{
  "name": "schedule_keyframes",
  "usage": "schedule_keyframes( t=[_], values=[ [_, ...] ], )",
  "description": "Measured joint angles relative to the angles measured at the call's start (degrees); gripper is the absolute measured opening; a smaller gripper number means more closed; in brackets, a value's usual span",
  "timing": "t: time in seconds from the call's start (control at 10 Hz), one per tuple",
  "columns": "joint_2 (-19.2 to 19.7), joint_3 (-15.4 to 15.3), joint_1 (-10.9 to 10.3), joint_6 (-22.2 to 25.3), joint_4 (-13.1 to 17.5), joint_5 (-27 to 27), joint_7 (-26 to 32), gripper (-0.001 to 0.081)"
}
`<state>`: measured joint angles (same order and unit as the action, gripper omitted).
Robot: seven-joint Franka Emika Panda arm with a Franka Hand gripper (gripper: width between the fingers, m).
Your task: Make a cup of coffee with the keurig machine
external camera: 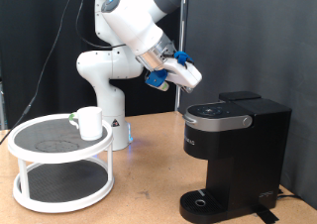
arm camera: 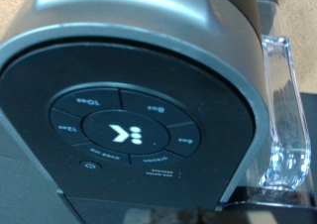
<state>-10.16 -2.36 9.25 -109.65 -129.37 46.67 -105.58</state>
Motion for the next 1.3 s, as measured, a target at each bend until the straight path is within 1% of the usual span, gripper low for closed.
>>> schedule_keyframes(
  t=[0.1,0.2,0.4,0.5,0.6,0.7,0.8,0.9,1.0,1.1,1.2,1.3],
  values=[
    [-0.11,0.0,0.0,-0.03,-0.76,0.84,-1.7,0.0005],
    [-0.53,-0.01,0.01,-1.37,-2.06,1.77,-3.71,0.0005],
    [-2.91,-0.14,0.02,-7.35,-6.5,3.35,-7.71,0.0005],
    [-4.56,-0.09,0.04,-9.39,-8.79,3.84,-9.17,0.0005],
    [-6.14,0.17,0.04,-10.05,-10.58,4.57,-8.93,0.0005],
    [-7.69,0.44,0.05,-10.13,-11.77,5.05,-8.74,0.0005],
    [-7.6,0.38,0.05,-10.11,-11.77,4.9,-8.75,0.0005],
    [-7.63,0.26,0.04,-11.42,-12.0,5.96,-8.83,0.0005],
    [-8.01,0.15,0.03,-13.7,-12.79,8.7,-9.62,0.0005],
    [-9.08,0.21,0.04,-14.79,-13.98,10.78,-11.42,0.0005],
    [-10.93,0.54,0.07,-14.84,-15.36,12.08,-12.33,0.0005],
    [-13.1,1.19,0.15,-13.79,-16.86,12.29,-13.06,0.0005]
  ],
)
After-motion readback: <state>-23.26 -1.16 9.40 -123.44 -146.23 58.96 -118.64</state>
